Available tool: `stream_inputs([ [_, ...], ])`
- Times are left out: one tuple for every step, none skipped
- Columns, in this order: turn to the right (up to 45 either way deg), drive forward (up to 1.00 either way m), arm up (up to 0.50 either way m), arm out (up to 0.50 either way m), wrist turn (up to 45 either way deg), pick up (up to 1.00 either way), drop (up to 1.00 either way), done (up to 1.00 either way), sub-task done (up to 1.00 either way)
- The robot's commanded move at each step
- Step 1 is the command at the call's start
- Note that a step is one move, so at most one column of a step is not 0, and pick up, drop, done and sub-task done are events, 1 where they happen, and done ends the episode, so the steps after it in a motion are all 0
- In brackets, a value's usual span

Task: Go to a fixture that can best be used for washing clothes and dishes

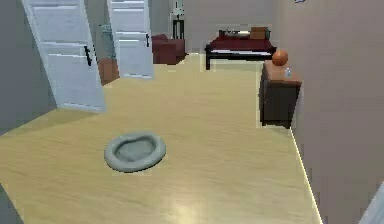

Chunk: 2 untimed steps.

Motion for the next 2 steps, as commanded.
stream_inputs([
  [9.0, 0.00, 0.00, 0.00, 0.0, 0.00, 0.00, 0.00, 0.00],
  [0.0, 1.00, 0.00, 0.00, 0.0, 0.00, 0.00, 0.00, 0.00],
])
